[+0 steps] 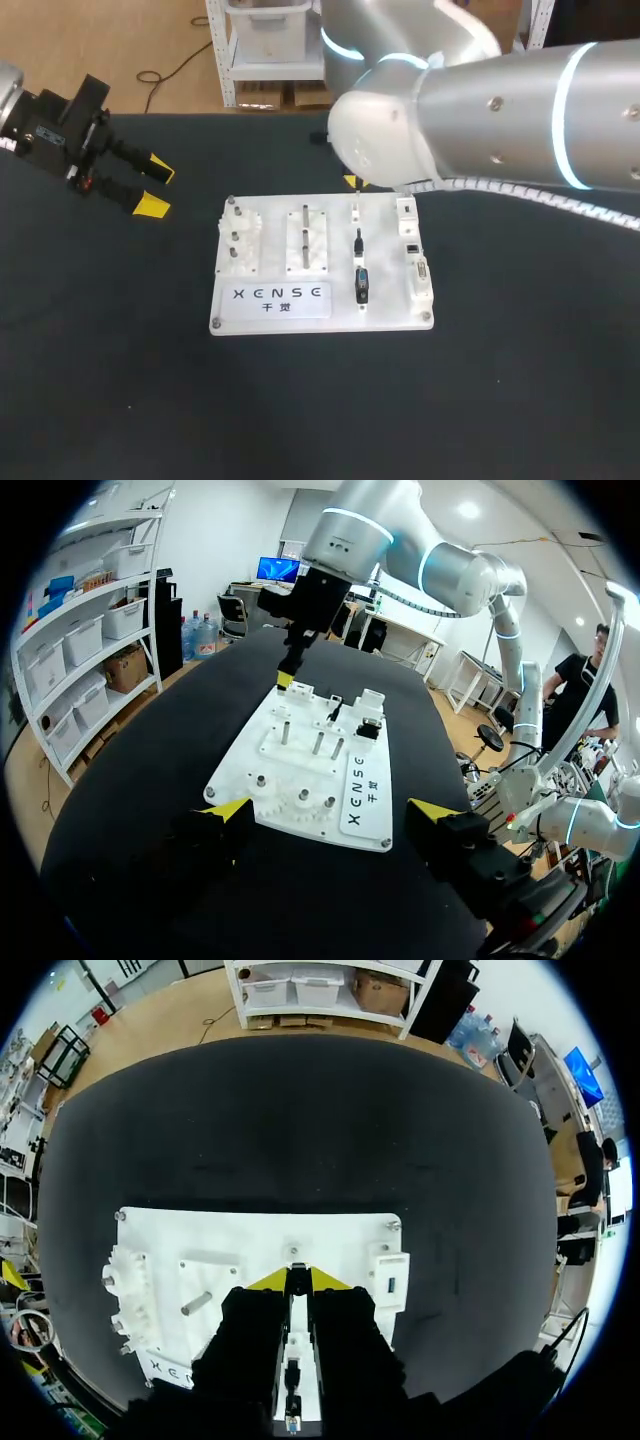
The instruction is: Insert the USB connector, Ethernet cable, and multi-pin plug into their matching sockets one by one.
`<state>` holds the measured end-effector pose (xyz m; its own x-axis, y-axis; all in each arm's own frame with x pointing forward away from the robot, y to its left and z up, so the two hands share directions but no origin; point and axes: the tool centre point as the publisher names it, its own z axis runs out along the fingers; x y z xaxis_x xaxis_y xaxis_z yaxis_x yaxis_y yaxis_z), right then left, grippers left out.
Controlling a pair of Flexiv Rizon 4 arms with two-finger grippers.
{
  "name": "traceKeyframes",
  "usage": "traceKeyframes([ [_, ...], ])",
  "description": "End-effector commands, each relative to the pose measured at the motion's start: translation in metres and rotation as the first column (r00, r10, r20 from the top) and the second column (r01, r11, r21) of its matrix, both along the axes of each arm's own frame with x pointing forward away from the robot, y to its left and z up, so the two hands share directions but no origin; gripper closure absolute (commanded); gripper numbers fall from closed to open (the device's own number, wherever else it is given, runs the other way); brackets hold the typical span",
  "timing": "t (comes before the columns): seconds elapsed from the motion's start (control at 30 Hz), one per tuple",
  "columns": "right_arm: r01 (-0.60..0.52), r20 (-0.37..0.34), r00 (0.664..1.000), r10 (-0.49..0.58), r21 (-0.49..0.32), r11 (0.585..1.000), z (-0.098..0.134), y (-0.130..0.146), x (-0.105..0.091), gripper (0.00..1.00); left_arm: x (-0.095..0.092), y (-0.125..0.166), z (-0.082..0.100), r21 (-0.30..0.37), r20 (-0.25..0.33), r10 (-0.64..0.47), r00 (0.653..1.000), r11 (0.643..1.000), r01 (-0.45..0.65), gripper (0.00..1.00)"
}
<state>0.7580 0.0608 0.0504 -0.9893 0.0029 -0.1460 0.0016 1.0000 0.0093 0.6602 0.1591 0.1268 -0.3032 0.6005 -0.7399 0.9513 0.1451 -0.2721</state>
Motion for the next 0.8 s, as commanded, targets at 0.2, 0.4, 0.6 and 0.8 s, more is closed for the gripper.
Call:
traceKeyframes([
  [0.2, 0.029, 0.056, 0.998, -0.029, 0.003, 1.000, 0.005, -0.033, -0.018, 1.00, 0.000, 0.000, -0.001, -0.001, 0.002, 0.000, 1.000, 1.000, 0.000, 0.00],
  [0.4, 0.055, 0.063, 0.997, -0.054, -0.006, 0.998, -0.001, -0.051, -0.022, 1.00, 0.000, 0.000, -0.001, -0.001, 0.002, 0.000, 1.000, 1.000, 0.000, 0.00],
  [0.6, 0.069, 0.055, 0.996, -0.068, -0.014, 0.998, -0.005, -0.059, -0.026, 1.00, 0.000, 0.000, -0.001, -0.001, 0.002, 0.000, 1.000, 1.000, 0.000, 0.00],
  [0.8, 0.080, 0.046, 0.996, -0.079, -0.021, 0.997, -0.012, -0.064, -0.027, 1.00, 0.000, 0.000, -0.001, -0.001, 0.002, 0.000, 1.000, 1.000, 0.000, 0.00],
])
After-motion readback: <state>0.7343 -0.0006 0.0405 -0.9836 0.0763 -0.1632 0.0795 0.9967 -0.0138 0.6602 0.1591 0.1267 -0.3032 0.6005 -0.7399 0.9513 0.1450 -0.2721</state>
